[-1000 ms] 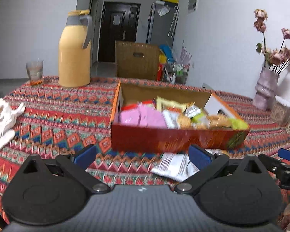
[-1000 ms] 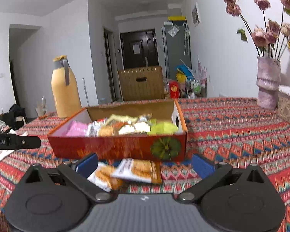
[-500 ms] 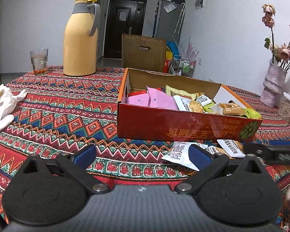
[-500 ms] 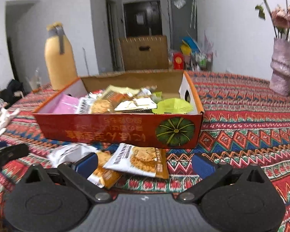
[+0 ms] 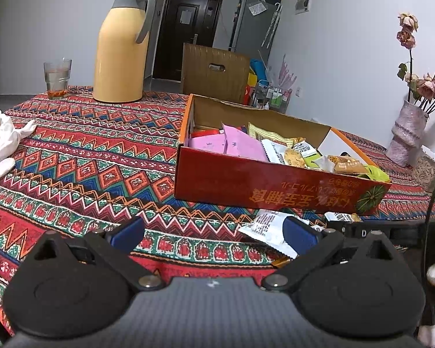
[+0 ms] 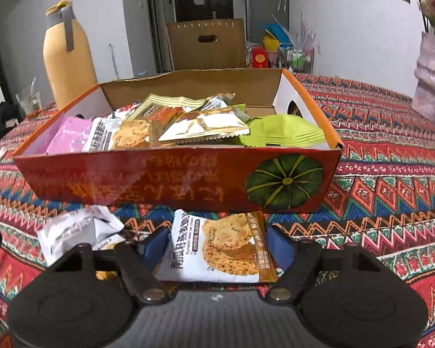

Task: Organize snacks
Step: 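Grasp a cookie packet with the right gripper while the left grasps a white packet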

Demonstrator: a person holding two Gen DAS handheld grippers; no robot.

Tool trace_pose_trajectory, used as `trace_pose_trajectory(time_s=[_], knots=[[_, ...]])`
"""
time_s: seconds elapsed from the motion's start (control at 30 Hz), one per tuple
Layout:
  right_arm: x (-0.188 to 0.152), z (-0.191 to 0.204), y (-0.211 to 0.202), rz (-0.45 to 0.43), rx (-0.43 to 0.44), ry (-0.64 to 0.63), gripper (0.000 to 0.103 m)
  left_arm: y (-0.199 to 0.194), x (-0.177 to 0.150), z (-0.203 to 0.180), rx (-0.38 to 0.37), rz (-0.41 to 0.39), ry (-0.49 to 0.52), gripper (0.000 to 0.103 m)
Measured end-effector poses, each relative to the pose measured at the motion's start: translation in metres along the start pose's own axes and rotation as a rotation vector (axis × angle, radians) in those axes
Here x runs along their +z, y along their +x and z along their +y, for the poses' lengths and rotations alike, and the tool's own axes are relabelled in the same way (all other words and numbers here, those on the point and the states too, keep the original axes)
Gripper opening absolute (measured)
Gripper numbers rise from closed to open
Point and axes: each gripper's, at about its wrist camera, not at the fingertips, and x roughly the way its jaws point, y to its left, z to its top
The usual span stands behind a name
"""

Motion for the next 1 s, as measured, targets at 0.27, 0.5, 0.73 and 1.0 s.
trace_pose_trajectory(time_s=[0.27,0.5,0.73,1.0], knots=[[-0.010,-0.005,-0.017,-0.041,0.037,-0.006,0.050,0.000,0.000,0.000,0.004,0.003,-0.005,0.103],[-0.023,-0.016,-0.052,-0.166,0.039,0.020,0.050,-0.002,0.004,-0.002,-0.001,0.033,0.000,0.103],[-0.030,-0.028,-0.064,-0.244,0.023,0.062,0.050,0.002,0.017,-0.021,0.004,0.101,0.063,0.103],[-0.035,-0.037,-0.062,-0.269,0.021,0.106,0.050,0.035,0.032,-0.050,0.012,0.186,0.166,0.103]])
